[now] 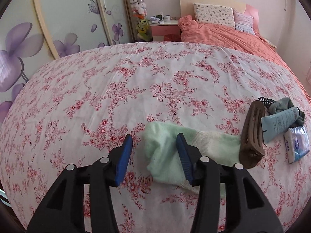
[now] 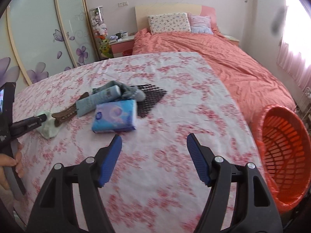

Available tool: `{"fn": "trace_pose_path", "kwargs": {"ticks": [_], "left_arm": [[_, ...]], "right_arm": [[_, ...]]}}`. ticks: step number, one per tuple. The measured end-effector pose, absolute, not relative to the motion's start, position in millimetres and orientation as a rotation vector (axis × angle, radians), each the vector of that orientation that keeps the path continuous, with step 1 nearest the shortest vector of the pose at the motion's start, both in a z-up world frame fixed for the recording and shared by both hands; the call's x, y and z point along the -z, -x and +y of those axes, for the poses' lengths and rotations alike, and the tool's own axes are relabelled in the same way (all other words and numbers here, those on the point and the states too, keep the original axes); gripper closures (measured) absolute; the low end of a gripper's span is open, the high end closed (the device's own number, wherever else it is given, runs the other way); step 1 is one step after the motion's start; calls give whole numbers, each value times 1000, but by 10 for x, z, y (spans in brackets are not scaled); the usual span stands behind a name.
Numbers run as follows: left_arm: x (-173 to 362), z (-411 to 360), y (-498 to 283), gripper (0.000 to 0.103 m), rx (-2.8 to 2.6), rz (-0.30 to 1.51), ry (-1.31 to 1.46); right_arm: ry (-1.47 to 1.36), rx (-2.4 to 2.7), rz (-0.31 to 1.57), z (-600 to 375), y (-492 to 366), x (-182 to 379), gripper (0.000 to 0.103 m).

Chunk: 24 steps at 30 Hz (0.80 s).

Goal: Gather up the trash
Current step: 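Grasp the mint-green sock with the left tool while the right tool grasps the blue tissue pack, then lift the mint-green sock with the left tool while the right tool lifts the tissue pack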

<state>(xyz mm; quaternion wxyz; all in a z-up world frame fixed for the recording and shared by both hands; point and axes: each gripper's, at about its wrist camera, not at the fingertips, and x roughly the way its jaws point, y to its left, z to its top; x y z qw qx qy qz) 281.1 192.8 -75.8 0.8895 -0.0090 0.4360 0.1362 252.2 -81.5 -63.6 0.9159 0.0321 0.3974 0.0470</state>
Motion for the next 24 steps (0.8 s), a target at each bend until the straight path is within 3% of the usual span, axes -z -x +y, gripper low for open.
{"fn": "trace_pose_path", "kwargs": {"ticks": [12,15,17,19,24], "left_arm": [[767,2061,-2789,55,-224,895,99],[771,2060,-2775,55,-218,894,99],[775,2046,-2767,55,-215,892,100],[771,2027,-2750,64,-197,885,106],[774,1972,-2710,67,-149,880,120]], "right_arm": [[-4,-115,892,-155,-3009,825,19],[38,-90,920,-73,-3079,912,21],[24,-93,929,-105,-3095,931,30],[12,-99,923,-163,-3079,926,31],[12,-62,912,-361,-2972,919,31]]}}
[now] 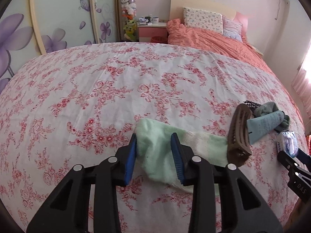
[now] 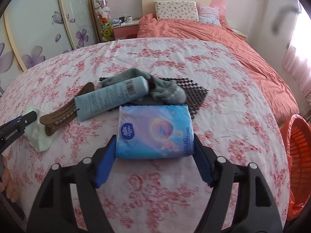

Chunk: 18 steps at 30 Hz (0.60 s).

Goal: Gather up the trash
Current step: 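Lift the mint-green sock with the left tool while the right tool lifts the tissue pack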

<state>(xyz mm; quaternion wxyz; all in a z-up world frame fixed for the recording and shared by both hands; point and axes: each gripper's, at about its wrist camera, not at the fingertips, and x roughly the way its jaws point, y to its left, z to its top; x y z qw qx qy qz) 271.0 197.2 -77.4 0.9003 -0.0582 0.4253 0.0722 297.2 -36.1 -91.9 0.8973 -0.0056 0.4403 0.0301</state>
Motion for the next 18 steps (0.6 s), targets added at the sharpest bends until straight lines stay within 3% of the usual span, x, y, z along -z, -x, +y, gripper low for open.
{"fn": "trace_pose_path", "kwargs": {"ticks": [4,18], "left_arm": [[771,1913,-2692,62,-116,877,144],[793,1709,-2711,65,-104,880,78]], "right_arm": [[-2,-38,921,-509,-2923,948,31],[-2,-32,916,-573,-2900,951,30]]}}
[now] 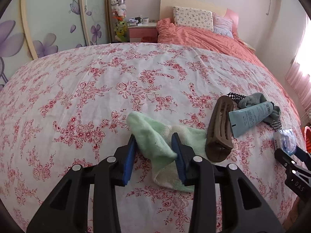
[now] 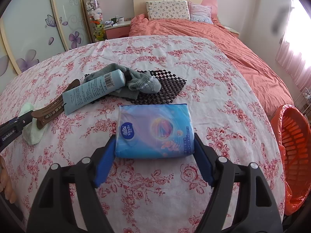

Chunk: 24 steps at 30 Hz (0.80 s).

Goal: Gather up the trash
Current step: 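Lift the mint-green sock with the left tool while the right tool lifts the tissue pack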

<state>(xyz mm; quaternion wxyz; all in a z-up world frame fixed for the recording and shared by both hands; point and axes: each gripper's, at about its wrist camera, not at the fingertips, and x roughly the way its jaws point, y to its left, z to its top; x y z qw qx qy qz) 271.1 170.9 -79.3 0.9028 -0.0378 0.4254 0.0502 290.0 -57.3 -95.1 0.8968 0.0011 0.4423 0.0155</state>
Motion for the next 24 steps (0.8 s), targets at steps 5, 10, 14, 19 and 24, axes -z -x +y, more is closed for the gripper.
{"fn": "trace_pose_path", "kwargs": {"ticks": [5,10,14,19,24], "left_arm": [[795,1704,-2715,65,-108,880,75],[795,1709,-2709,64,-121,881,69],[801,1705,-2710,64,-128,882,71],[801,1726,-2708,61,-135,882,79],[797,1751,-2694,61,-132,880,92]], "right_arm": [[-1,-26,918,-567,-2904,963,29],[-1,-28,918,-571,-2903,962,28],[-4,-28,918,-571,-2908,966,28],[-5,-28,919,-573,-2908,968,28],[-6,-29,919,-578,-2908,969,27]]}}
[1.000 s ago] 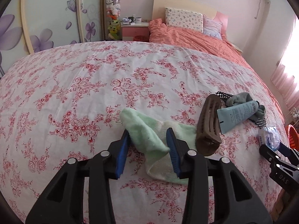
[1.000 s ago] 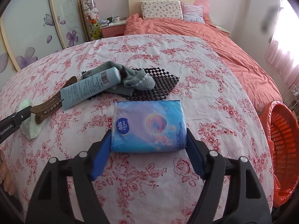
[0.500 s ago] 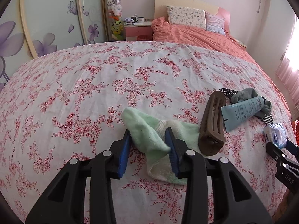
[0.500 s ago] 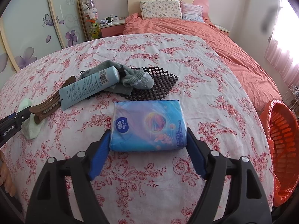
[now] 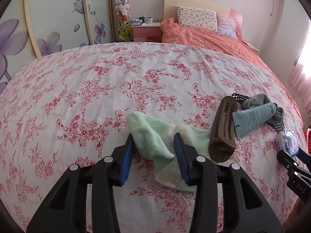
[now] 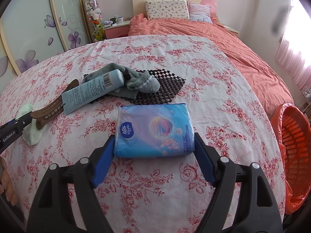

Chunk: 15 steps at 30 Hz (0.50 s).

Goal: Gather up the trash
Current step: 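Lift the mint-green sock with the left tool while the right tool lifts the tissue pack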

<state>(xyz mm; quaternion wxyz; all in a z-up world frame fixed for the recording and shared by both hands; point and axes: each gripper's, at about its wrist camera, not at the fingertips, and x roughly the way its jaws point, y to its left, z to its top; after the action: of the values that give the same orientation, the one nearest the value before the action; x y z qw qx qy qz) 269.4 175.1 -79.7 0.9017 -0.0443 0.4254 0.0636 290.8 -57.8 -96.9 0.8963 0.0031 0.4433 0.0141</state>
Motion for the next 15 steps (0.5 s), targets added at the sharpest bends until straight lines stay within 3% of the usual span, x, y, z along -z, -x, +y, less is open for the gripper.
{"fn": "trace_pose_path", "kwargs": {"ticks": [15], "left_arm": [[787,1809,-2658,61,-120,872,130]], "right_arm": [[-5,-34,921,-538,-2920,984,23]]}}
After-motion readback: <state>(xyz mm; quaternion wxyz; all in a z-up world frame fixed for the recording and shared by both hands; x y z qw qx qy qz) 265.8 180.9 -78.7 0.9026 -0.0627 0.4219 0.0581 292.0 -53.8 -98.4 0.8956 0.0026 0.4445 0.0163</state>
